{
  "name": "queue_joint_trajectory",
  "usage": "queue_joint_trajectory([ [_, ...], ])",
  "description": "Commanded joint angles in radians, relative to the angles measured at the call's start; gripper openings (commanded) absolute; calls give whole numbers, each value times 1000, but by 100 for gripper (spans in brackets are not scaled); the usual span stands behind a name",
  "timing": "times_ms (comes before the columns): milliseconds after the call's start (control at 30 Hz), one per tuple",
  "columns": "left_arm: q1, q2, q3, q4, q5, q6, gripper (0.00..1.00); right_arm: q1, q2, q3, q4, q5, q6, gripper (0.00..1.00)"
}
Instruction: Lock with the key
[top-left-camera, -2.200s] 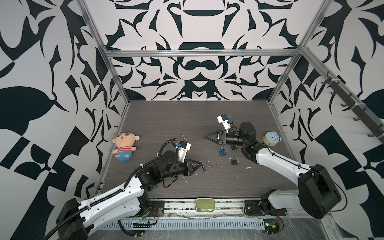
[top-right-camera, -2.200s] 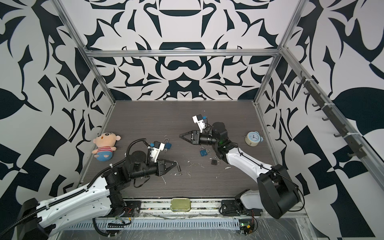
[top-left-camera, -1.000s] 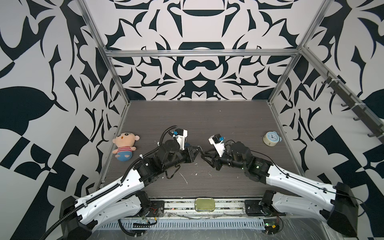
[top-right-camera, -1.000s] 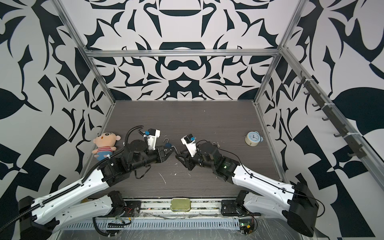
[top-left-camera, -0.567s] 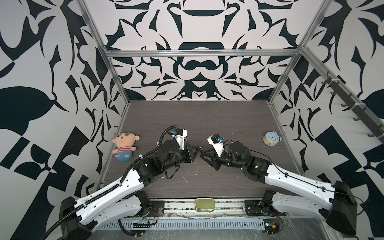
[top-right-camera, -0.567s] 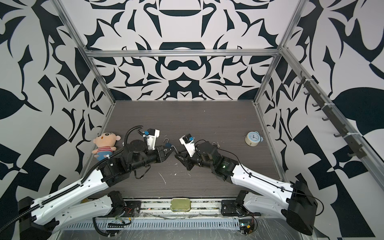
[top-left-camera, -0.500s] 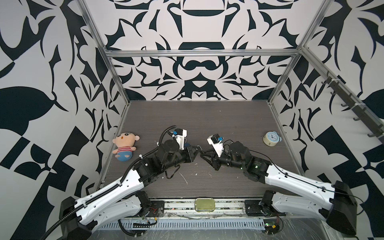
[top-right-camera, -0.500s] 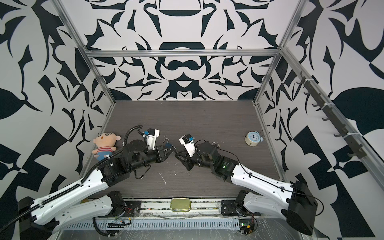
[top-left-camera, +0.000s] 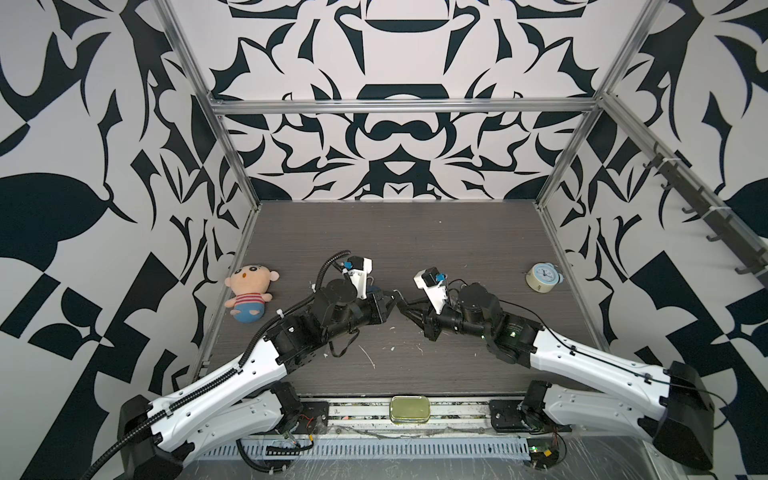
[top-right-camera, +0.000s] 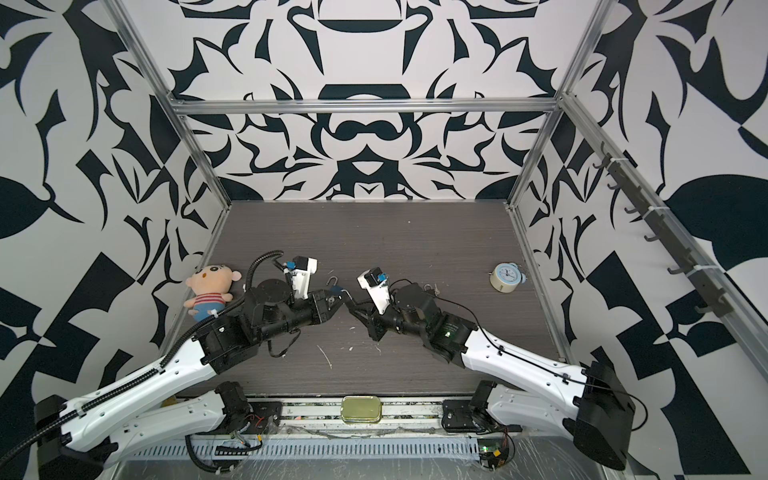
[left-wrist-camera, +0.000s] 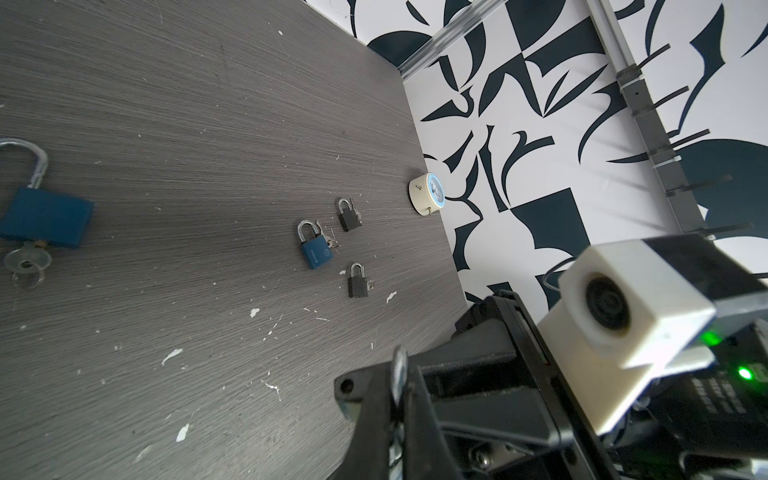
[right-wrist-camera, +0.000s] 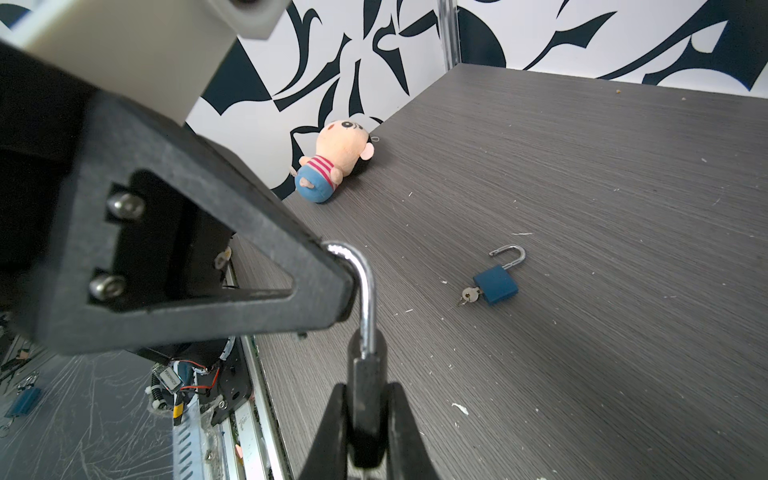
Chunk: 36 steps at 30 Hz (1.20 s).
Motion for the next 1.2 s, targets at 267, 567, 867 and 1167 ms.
queue_joint_trajectory([
  [267, 1, -28, 5, 31, 3, -19, 0, -8, 7, 52, 39, 19, 15, 20],
  [567, -1, -26, 2, 34, -1, -20, 0, -7, 16, 58, 46, 5, 19, 24],
  [867, 1, -28, -5, 35, -5, -21, 0, -9, 13, 59, 55, 8, 20, 27],
  [1167, 0, -24, -13, 34, -8, -20, 0, -9, 2, 59, 52, 27, 25, 24],
])
